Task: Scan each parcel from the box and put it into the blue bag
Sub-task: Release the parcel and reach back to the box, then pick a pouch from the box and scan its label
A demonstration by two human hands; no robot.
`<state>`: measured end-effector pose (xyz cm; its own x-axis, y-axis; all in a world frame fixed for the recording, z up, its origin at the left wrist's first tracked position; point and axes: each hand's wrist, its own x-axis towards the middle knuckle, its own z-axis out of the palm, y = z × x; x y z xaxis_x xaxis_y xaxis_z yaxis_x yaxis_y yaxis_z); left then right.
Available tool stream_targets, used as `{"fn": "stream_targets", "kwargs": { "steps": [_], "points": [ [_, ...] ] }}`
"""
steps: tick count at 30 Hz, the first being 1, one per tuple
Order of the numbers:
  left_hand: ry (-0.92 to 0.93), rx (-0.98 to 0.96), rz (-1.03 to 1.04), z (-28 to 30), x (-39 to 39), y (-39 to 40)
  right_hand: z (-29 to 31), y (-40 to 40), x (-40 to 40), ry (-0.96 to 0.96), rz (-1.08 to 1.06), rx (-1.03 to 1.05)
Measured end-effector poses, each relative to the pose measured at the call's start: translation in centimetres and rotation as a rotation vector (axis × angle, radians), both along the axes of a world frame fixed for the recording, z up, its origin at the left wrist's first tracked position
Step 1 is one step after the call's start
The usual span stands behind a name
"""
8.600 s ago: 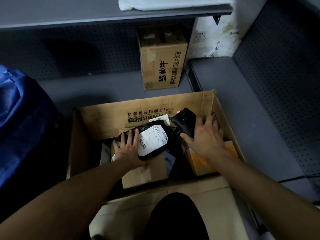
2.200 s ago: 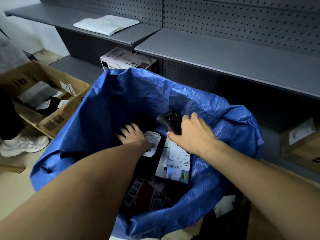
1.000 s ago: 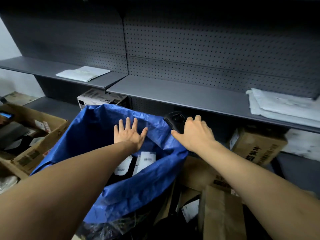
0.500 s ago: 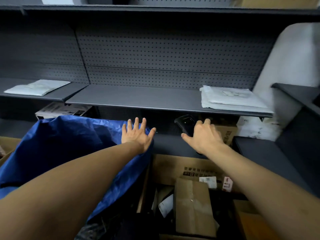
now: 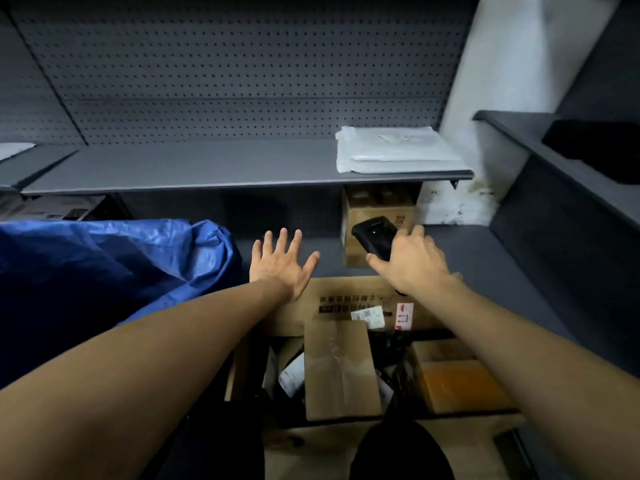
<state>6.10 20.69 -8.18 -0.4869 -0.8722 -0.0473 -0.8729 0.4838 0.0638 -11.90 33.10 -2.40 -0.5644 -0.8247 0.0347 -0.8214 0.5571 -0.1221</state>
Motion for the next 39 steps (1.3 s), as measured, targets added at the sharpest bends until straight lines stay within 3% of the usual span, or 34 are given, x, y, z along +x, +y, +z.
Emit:
{"fn": "stream_targets", "kwargs": {
  "steps": [11,19,30,39],
  "points": [
    [-0.112,0.108,-0.040,-8.1,-1.9,1.5,-6.6,2.7,-3.3,-0.041,-0.044,0.131],
    [-0.181,0.187,-0.008,-12.7,-0.9,1.4,-12.2,2.7,-4.9,-0.179,-0.073,0.140],
    [-0.250,0.270,0.063,-18.1,2.6,-0.7,-17.4,0.1,-2.0,-0.246,-0.057,0.111],
    [-0.297,0.390,0.184,-26.4,3.3,-2.9,-22.8,-4.7,1.3,-0.258,0.028,0.161]
  ]
}}
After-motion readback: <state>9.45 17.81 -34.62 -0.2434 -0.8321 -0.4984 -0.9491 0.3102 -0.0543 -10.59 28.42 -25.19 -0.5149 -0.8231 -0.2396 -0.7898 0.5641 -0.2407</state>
